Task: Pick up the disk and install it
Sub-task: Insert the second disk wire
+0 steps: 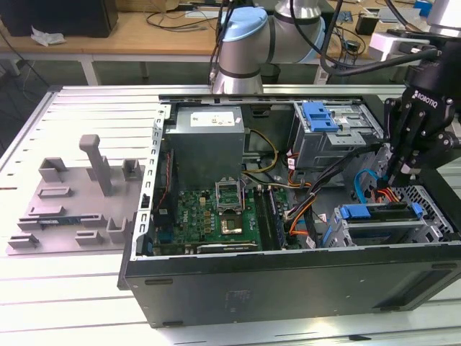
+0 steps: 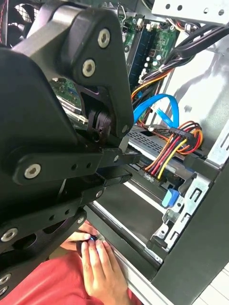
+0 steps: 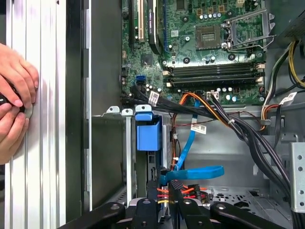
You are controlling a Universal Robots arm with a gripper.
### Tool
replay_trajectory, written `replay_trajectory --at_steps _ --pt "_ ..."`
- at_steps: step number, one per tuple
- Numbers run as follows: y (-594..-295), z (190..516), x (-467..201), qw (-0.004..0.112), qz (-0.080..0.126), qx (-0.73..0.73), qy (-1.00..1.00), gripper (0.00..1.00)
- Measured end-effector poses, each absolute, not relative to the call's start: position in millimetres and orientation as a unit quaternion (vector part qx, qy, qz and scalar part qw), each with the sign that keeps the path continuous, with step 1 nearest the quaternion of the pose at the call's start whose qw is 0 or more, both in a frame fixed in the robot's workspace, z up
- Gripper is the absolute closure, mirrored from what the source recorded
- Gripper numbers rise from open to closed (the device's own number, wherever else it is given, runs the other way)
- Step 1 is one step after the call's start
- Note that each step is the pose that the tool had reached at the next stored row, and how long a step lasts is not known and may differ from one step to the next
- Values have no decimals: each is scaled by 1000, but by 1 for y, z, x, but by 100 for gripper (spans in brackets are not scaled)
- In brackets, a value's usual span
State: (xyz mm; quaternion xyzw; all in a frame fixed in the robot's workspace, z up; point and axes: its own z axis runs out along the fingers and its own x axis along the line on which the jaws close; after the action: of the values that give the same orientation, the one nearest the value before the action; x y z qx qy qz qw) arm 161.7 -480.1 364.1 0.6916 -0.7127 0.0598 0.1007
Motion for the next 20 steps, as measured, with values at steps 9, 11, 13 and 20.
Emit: replay_trajectory --at_steps 9,11,13,20 --pt "-480 364 162 101 60 692 -713 75" --pt "-480 364 162 101 60 692 -713 68" --pt "-480 363 161 101 60 692 -713 68" --pt "-476 370 160 102 61 691 -713 68"
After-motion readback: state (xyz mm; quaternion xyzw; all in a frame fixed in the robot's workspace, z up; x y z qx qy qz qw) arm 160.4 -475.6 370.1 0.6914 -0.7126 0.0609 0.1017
